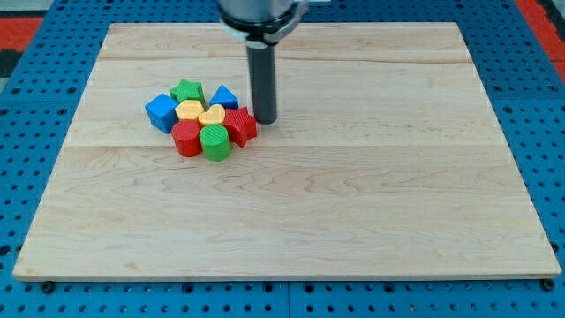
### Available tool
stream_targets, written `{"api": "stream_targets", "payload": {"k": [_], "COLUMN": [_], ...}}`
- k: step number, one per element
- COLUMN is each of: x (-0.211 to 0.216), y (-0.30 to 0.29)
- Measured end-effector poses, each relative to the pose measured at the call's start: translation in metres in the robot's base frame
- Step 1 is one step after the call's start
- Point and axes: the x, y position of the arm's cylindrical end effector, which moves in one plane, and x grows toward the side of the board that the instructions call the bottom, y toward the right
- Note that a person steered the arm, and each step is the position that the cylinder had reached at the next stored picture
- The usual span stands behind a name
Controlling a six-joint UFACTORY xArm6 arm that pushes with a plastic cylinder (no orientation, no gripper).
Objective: Move the blue triangle into the red star
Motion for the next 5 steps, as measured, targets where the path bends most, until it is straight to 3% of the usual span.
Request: {"api": "stream_targets", "payload": {"k": [2,3,5], "x": [-0.053,-0.070,-0.059], "y": [0.002,-0.038,-0.101]}}
